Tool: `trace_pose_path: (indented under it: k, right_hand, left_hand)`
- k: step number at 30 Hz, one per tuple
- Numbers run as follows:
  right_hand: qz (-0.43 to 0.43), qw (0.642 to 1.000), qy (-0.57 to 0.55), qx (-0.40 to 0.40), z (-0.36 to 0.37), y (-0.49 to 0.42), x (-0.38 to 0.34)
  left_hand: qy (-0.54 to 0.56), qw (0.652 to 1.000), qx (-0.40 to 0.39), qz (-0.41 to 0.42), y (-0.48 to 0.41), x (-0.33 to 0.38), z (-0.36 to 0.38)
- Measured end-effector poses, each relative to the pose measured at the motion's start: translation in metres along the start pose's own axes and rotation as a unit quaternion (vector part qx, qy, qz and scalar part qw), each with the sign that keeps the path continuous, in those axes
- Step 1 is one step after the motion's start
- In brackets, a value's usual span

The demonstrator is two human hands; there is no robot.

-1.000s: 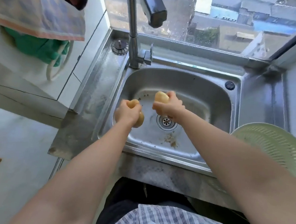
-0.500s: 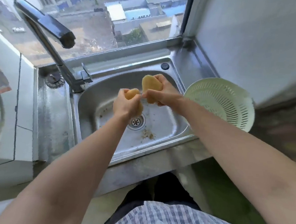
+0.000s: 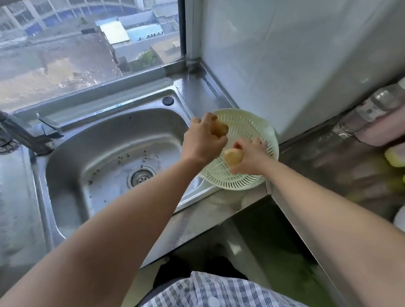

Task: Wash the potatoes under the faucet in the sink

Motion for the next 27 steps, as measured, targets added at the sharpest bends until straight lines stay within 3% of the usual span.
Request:
trace_pose_path:
  k: [8,18,24,27]
  right_hand:
    - [-0.028,0.991,0.129,-0.032,0.016,-0.018,0.007]
    - [-0.019,0.990,0.139,-0.020,0.009,-0.024,0.013]
    - [-0.023,0.987,0.155,-0.042,0.014,-0.026,0.013]
    - [-0.033,0.984,0.167,-0.049,0.017,-0.024,0.011]
  left_hand:
    - [-0.121,0.988,-0.057,-0.080,-0.017,-0.021,0.057]
    - [-0.083,0.975,-0.140,-0.154,-0.021,-0.040,0.084]
    - [-0.186,0.963,-0.162,-0.113,-0.018,-0.035,0.088]
    - [-0.215,0.967,-0.112,-0.078,-0.016,-0.021,0.080]
Point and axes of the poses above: each hand's wrist, its own y-axis away from the middle knuckle, its own z-axis out of the palm, x = y × z, the point moved 9 cm from there along -y, towards the middle knuckle, and after that the axes turned 13 degrees about -x, right-handed, at the moved point
